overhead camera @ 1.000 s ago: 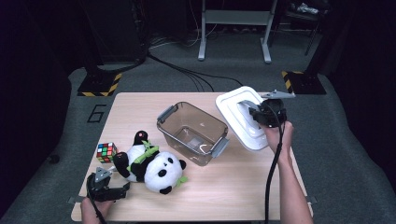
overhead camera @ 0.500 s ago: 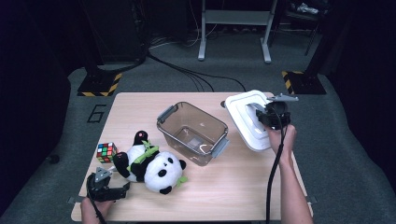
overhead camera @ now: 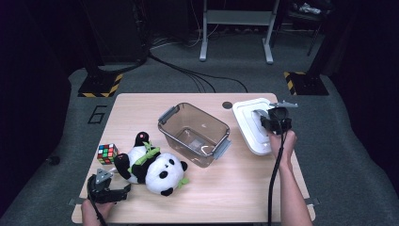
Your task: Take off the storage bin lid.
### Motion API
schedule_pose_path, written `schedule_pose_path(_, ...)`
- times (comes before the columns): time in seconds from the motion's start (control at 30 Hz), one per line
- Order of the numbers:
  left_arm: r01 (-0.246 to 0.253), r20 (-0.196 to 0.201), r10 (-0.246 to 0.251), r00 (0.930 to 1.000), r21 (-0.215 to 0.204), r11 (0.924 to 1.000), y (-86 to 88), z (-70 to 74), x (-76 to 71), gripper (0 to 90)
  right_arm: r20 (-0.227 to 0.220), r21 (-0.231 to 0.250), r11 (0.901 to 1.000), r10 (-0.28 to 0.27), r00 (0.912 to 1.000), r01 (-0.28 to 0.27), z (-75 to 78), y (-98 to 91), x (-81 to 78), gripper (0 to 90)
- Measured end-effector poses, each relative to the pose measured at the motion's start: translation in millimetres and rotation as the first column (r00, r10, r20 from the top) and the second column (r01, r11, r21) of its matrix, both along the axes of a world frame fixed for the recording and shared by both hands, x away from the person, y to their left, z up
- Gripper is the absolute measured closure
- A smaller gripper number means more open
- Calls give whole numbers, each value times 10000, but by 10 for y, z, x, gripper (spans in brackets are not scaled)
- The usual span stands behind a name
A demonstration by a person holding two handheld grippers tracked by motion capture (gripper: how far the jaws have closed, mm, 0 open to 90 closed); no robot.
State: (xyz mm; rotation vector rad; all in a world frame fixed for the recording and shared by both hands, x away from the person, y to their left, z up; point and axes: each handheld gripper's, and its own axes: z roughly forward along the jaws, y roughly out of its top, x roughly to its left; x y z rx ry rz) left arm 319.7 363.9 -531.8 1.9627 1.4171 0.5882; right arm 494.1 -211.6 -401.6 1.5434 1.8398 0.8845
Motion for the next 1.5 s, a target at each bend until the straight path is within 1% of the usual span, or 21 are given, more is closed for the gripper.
schedule_pose_path(0.07,-9,42,9,10000,-21,10000,-1,-4,1,0,-79,-10,9999,-118,9999,118,-59,-2,19,668)
schedule_pose_path(0.23,4,-5,-4,10000,14,10000,1,0,0,0,-308,3,9997,-244,9992,244,-216,-11,60,668)
schedule_pose_path(0.27,2,-4,-2,10000,2,10000,0,0,0,0,-331,91,9994,-326,9989,329,-253,-8,69,668)
schedule_pose_path(0.37,0,-2,0,10000,0,10000,0,0,0,0,-468,101,9992,-375,9982,380,-335,-22,85,667)
schedule_pose_path(0.43,1,1,-1,10000,0,10000,0,0,0,0,-530,241,9986,-464,9975,477,-377,-33,97,667)
schedule_pose_path(0.47,5,-8,-5,10000,13,10000,1,0,0,0,-552,219,9985,-495,9972,508,-397,-40,98,667)
schedule_pose_path(0.5,5,-6,-5,10000,14,10000,1,0,0,0,-561,277,9977,-602,9966,618,-418,-34,103,667)
schedule_pose_path(0.53,1,-3,-1,10000,1,10000,0,0,0,0,-610,171,9982,-559,9966,570,-441,-42,106,667)
schedule_pose_path(0.57,3,-5,-3,10000,12,10000,1,0,0,0,-676,262,9974,-659,9955,678,-463,-36,111,667)
schedule_pose_path(0.73,3,-3,-3,10000,0,10000,0,0,0,0,-940,261,9962,-805,9923,833,-602,-46,134,667)
schedule_pose_path(0.8,3,-1,-3,10000,0,10000,0,0,0,0,-1047,351,9956,-834,9910,874,-657,-55,148,667)
schedule_pose_path(0.87,5,-2,-5,10000,2,10000,0,0,0,0,-1114,201,9955,-900,9897,928,-712,-36,165,666)
schedule_pose_path(0.93,8,-8,-8,10000,18,10000,1,0,0,0,-1252,115,9962,-838,9886,859,-773,-16,180,666)
schedule_pose_path(1.13,5,-3,-5,10000,2,10000,0,0,0,0,-1538,233,9950,-926,9838,973,-884,1,207,658)
schedule_pose_path(1.17,8,-7,-8,10000,16,10000,1,0,0,0,-1529,218,9953,-895,9842,939,-894,-4,209,652)
schedule_pose_path(1.23,5,-3,-5,10000,1,10000,0,0,0,0,-1566,258,9946,-949,9831,1001,-893,-12,207,583)
schedule_pose_path(1.3,19,15,-19,10000,18,10000,1,0,1,0,-1567,213,9956,-870,9838,915,-878,-33,196,529)
schedule_pose_path(1.37,28,-45,-28,10000,26,10000,1,3,-1,0,-1582,221,9965,-765,9844,810,-851,-54,172,443)
schedule_pose_path(1.43,25,13,-25,10000,34,10000,2,0,1,0,-1509,305,9976,-569,9869,622,-819,-74,129,345)
schedule_pose_path(1.47,25,10,-25,10000,35,10000,2,0,1,0,-1644,364,9977,-510,9851,577,-796,-79,107,298)
schedule_pose_path(1.5,27,7,-27,10000,34,10000,2,1,1,0,-1606,432,9982,-351,9864,425,-767,-94,76,256)
